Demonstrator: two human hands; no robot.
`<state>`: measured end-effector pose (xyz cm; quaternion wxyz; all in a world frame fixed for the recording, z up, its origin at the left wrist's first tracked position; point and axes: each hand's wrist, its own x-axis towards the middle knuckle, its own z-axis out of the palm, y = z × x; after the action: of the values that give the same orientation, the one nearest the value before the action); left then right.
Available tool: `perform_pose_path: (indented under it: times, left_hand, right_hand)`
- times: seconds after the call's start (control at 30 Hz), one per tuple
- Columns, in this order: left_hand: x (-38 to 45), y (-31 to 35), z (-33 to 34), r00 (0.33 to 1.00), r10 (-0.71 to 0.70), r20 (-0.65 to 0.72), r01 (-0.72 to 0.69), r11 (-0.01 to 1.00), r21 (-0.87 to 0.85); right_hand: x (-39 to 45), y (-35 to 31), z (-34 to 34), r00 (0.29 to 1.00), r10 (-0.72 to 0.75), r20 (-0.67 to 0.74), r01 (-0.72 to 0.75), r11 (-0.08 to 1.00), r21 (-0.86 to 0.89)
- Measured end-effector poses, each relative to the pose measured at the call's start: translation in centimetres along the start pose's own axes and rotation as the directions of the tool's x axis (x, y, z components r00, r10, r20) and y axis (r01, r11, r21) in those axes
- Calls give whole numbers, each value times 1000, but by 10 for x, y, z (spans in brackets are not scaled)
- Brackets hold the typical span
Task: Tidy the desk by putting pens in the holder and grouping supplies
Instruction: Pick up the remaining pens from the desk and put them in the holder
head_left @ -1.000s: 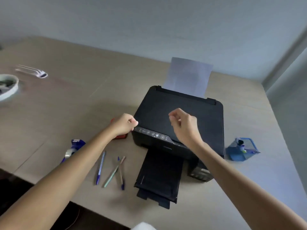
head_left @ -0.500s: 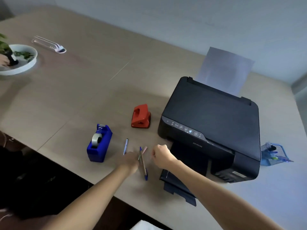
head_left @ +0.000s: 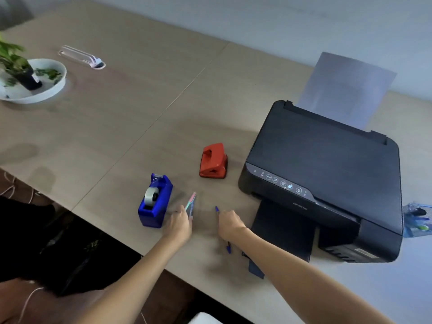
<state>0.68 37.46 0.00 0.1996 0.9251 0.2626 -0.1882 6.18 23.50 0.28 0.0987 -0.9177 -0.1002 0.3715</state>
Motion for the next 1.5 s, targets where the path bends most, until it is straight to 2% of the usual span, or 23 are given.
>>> perform_pose_path:
  times: [0.1, 0.2, 0.27, 0.33, 0.4, 0.43, 0.53, 0.6, 0.67, 0.8, 0.97, 1.03, 1.13, 1.27, 1.33, 1.43, 1.5]
  left_hand:
    - [-1, 9, 7, 996, -78, 40, 74, 993, 89]
    - [2, 14, 9, 994, -102, 33, 97, 987, 130]
    - [2, 16, 13, 997, -56, 46, 55, 998, 28]
    - [5, 17, 14, 999, -6, 36, 12, 985, -172]
    - [1, 30, 5, 997, 42, -60, -59, 947, -316]
    - [-7, 43, -7, 990, 60, -125, -99, 939, -330]
    - [-29, 89, -48, 913, 207, -351, -323, 892, -316]
    - [-46, 129, -73, 866, 302, -398, -435, 848, -302]
    - [-58, 174, -87, 801, 418, -428, -544, 808, -227]
    - [-89, 279, -79, 647, 677, -351, -745, 660, -100]
    - [-127, 401, -15, 501, 855, -135, -865, 500, -38]
    - [-132, 441, 10, 492, 869, -48, -870, 493, -1]
    - [-137, 494, 45, 518, 851, 90, -855, 512, 79]
    - [-140, 536, 78, 511, 842, 176, -850, 464, 250]
    - [-145, 551, 89, 515, 826, 230, -834, 420, 358]
    - [-143, 565, 109, 528, 794, 303, -809, 361, 464]
    - [-138, 568, 122, 492, 804, 333, -816, 294, 497]
  right_hand:
    - [-7, 4, -10, 999, 5, -34, -4, 1000, 18]
    - [-25, 11, -32, 986, -58, -155, 63, 998, 30]
    - [-44, 23, -52, 959, -146, -241, 163, 985, 51]
    - [-68, 36, -74, 924, -215, -317, 279, 945, 173]
    - [-98, 54, -99, 885, -240, -400, 381, 865, 325]
    - [-113, 65, -112, 857, -244, -454, 427, 829, 361]
    - [-158, 107, -149, 725, -220, -653, 521, 795, 310]
    - [-180, 147, -167, 648, -121, -752, 510, 803, 310]
    - [-193, 196, -180, 610, 54, -790, 442, 805, 396]
    - [-202, 307, -186, 609, 371, -701, 228, 764, 603]
    - [-219, 414, -172, 529, 521, -670, 111, 740, 663]
    - [-218, 439, -168, 493, 549, -675, 64, 751, 657]
    - [-203, 468, -164, 454, 577, -679, 39, 749, 662]
    - [-174, 484, -165, 418, 525, -741, 54, 800, 598]
    - [-157, 489, -165, 454, 473, -755, 46, 834, 550]
    - [-138, 493, -161, 560, 372, -740, 1, 893, 450]
    - [-131, 494, -155, 618, 321, -717, -25, 920, 391]
